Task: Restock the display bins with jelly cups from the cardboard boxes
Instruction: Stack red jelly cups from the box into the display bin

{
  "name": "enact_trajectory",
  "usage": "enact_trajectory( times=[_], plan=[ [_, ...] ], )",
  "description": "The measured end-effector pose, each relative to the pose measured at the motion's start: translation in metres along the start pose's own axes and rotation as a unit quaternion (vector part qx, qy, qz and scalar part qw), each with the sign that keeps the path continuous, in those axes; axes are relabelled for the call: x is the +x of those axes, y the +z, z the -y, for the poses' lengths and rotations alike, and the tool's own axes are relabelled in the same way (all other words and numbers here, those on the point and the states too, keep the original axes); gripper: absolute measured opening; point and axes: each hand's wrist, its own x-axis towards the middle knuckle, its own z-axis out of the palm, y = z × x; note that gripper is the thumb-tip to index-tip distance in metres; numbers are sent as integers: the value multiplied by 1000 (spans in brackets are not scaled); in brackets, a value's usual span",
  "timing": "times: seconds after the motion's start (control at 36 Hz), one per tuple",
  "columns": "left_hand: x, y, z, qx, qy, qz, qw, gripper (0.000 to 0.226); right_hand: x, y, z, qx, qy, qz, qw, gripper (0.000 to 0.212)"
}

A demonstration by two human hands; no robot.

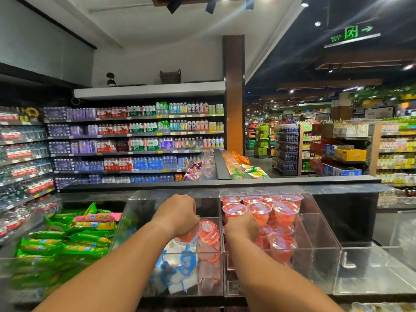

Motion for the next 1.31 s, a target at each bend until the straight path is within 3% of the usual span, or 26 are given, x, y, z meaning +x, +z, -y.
enact_trajectory(
  times=[0.44,0.72,0.78,0.86,0.94,1.0,1.08,1.17,1.22,1.31],
  plan=[
    [-1,5,-2,-24,8,-2,1000,11,-5,-10,6,-43,6,34,998,25],
    [6,9,-24,-34,20,2,999,13,-17,-40,7,-113,-43,54,991,22],
    [6,8,-28,-45,20,7,999,14,-21,-50,8,-124,-77,45,988,25],
    [7,5,-35,-69,20,10,997,16,-30,-60,6,-135,-211,62,966,30],
    [10,1,-46,-106,25,7,994,15,-38,-68,-3,-84,-347,165,919,41],
    [14,-1,-53,-132,27,0,991,12,-42,-73,-8,-71,-384,219,894,59],
    [18,-1,-65,-167,31,-7,985,10,-41,-78,-11,4,-338,242,909,74],
    [20,-1,-75,-236,31,-18,971,12,-41,-88,-9,163,-183,296,923,63],
    [21,-2,-80,-295,20,-31,955,14,-41,-94,-8,265,-56,356,894,55],
    [19,0,-87,-383,14,-33,923,15,-42,-106,-2,351,40,413,840,71]
  ],
)
